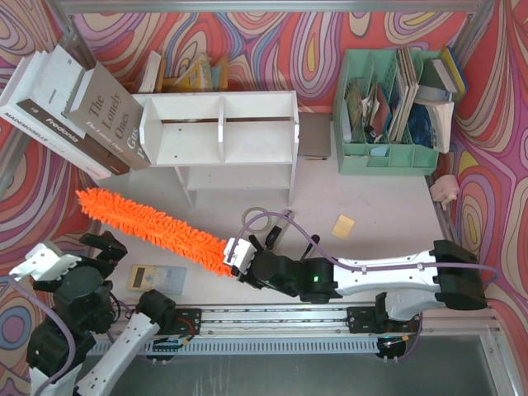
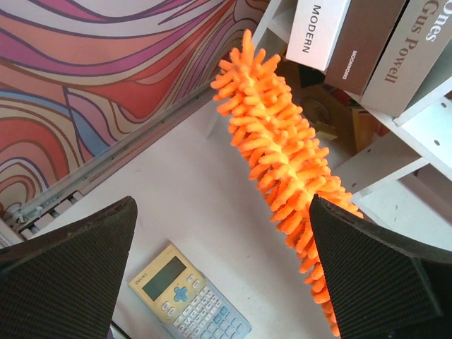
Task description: Dust the bookshelf with a duster
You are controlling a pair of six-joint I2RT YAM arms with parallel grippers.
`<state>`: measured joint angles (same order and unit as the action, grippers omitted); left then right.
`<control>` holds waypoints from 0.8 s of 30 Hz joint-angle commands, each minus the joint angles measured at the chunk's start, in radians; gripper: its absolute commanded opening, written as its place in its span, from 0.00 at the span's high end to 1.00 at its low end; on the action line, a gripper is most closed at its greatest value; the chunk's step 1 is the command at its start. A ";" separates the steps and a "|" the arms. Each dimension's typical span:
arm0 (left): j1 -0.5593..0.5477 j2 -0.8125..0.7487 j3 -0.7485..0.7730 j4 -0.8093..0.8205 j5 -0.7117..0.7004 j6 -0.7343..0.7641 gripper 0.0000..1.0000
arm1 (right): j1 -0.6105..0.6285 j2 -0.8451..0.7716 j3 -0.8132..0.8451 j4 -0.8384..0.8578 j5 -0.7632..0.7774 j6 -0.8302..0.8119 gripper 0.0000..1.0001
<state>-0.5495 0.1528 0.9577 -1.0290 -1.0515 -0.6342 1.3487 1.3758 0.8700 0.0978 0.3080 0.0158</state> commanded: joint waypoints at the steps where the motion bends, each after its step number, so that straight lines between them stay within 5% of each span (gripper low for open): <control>1: 0.002 -0.056 -0.013 0.007 0.010 0.003 0.02 | 0.006 -0.033 0.089 0.035 0.014 -0.231 1.00; 15: 0.003 -0.134 -0.026 0.015 0.020 -0.002 0.02 | -0.082 0.077 0.278 0.198 0.076 -0.726 1.00; 24: 0.003 -0.133 -0.029 0.012 0.025 -0.004 0.02 | -0.159 0.135 0.302 0.301 0.131 -0.793 1.00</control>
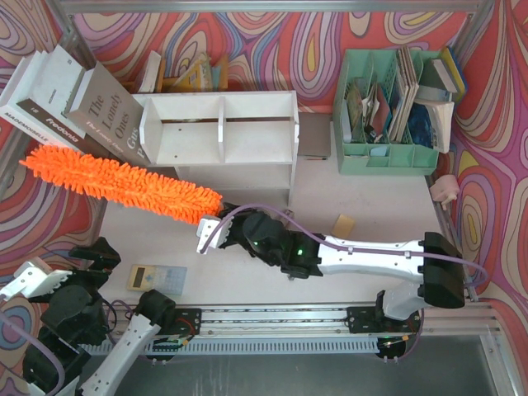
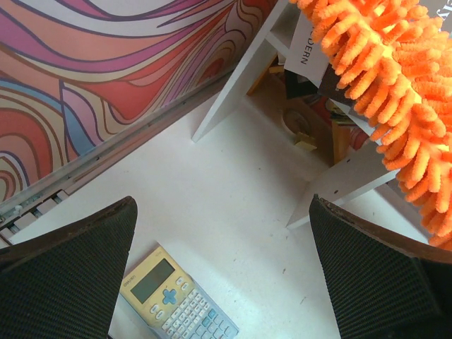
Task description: Dust the bookshelf with a duster
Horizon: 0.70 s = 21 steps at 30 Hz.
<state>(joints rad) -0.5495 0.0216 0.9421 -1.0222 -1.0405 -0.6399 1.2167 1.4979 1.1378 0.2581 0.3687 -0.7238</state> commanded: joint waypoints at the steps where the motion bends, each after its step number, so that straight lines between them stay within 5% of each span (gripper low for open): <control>1: 0.003 -0.002 -0.013 0.006 0.014 0.003 0.02 | -0.032 0.019 0.025 0.144 0.081 -0.056 1.00; 10: 0.003 0.010 -0.014 0.013 0.019 0.011 0.02 | -0.042 0.042 -0.055 0.183 0.127 -0.067 1.00; 21: 0.003 0.007 -0.016 0.012 0.020 0.013 0.02 | -0.043 0.054 0.170 0.175 0.062 -0.146 1.00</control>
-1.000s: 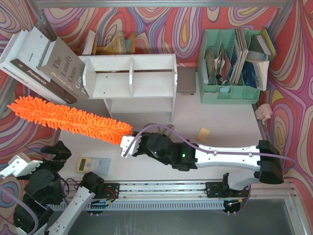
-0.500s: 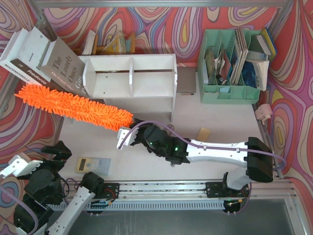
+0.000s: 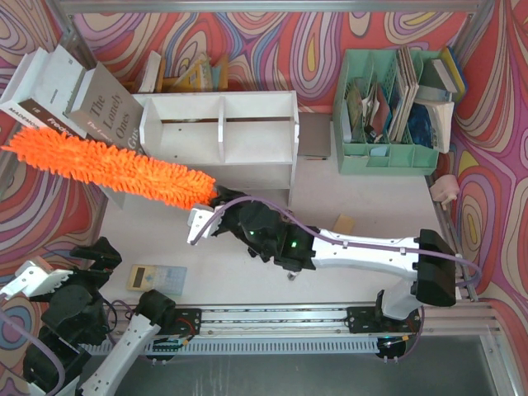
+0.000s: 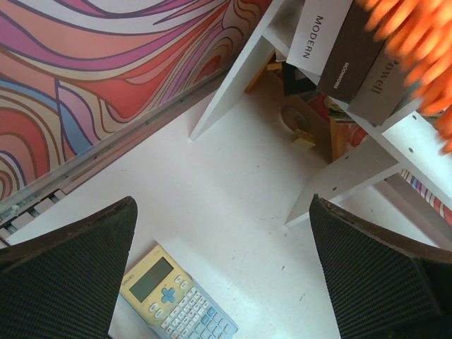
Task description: Dust the bookshelf with a duster
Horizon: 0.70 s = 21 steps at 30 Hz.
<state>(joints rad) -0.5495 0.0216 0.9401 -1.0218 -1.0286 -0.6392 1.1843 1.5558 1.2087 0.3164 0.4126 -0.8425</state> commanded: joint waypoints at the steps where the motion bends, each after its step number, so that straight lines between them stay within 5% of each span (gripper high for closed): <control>1: 0.003 0.005 -0.014 0.013 0.009 0.010 0.02 | -0.009 0.003 0.113 0.122 0.020 -0.044 1.00; 21: 0.003 0.008 -0.017 0.015 0.012 0.015 0.02 | -0.019 -0.031 -0.106 0.066 0.046 0.093 1.00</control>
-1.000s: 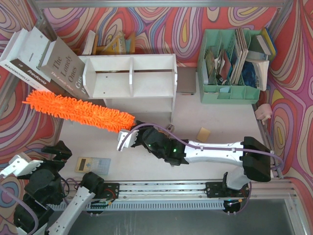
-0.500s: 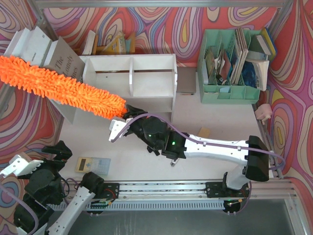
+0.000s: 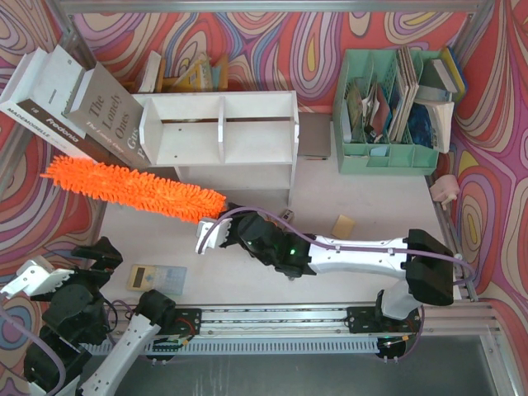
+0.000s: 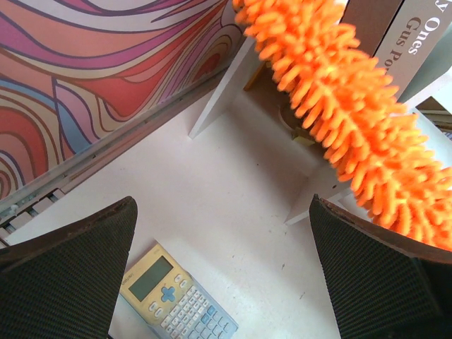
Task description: Dust the bookshelf with a duster
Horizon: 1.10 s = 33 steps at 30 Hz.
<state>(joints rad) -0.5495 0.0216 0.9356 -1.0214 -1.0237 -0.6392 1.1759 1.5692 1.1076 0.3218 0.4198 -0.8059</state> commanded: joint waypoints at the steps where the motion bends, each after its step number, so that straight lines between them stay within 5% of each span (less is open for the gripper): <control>1: 0.002 0.007 -0.012 0.015 0.007 0.016 0.02 | -0.011 -0.048 -0.001 0.062 0.038 0.055 1.00; 13: 0.003 0.011 -0.011 0.013 0.007 0.012 0.02 | -0.009 -0.076 0.169 0.027 -0.001 0.024 1.00; 33: 0.003 0.016 -0.014 0.017 0.009 0.018 0.02 | -0.009 -0.106 -0.005 -0.036 -0.004 0.147 1.00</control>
<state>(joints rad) -0.5495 0.0216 0.9337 -1.0214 -1.0183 -0.6392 1.1759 1.5097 1.0729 0.2295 0.3885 -0.7059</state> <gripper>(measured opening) 0.984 0.336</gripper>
